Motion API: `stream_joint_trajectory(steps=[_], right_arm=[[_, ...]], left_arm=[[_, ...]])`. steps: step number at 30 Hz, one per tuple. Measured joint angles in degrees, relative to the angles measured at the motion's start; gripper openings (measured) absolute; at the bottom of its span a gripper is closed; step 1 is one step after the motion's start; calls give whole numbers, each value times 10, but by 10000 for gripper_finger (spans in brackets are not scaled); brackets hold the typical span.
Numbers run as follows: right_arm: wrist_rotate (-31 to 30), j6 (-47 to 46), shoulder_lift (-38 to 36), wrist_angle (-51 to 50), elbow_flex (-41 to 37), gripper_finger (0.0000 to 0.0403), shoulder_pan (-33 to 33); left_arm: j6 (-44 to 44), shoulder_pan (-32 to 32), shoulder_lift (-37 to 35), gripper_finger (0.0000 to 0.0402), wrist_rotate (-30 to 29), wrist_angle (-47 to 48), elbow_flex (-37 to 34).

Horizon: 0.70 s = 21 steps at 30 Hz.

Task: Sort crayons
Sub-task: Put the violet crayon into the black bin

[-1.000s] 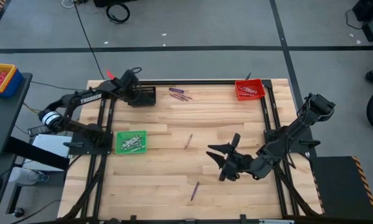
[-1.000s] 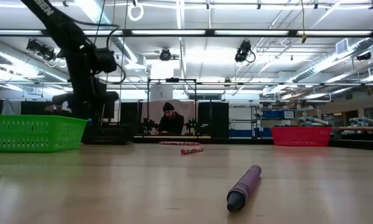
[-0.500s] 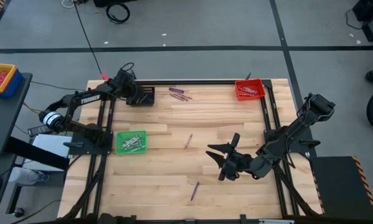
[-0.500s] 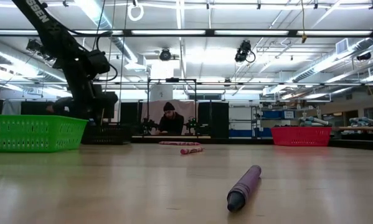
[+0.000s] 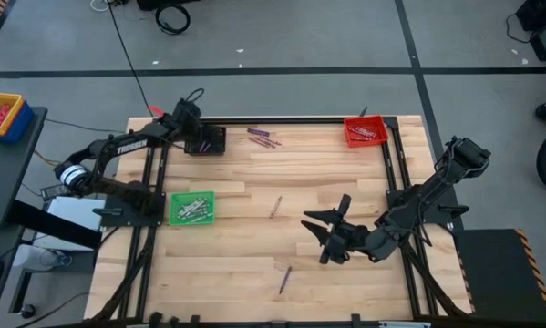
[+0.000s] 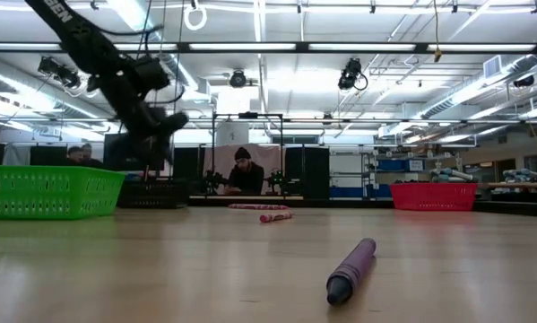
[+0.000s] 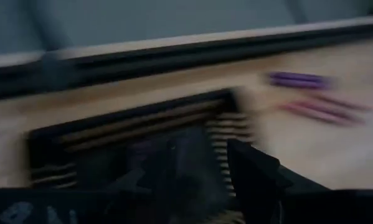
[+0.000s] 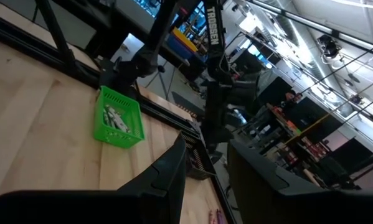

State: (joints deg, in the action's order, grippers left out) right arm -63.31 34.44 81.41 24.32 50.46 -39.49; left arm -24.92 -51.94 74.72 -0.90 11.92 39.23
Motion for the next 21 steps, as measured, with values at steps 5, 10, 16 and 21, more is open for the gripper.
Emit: stream_joint_trajectory(steps=[5, 10, 16, 21], right_arm=[[0, 0, 0, 0, 0, 123, 7], [8, 0, 0, 0, 0, 123, 16], [38, -1, 0, 0, 0, 123, 28], [49, -4, 0, 2, 0, 123, 30]], left_arm=[[-23, 131, -26, 153, 42, -70, 4], [-77, 345, -21, 153, 1, -152, 4], [-103, 626, 22, 153, -169, -227, 4], [-104, 768, 68, 153, -259, -283, 4]])
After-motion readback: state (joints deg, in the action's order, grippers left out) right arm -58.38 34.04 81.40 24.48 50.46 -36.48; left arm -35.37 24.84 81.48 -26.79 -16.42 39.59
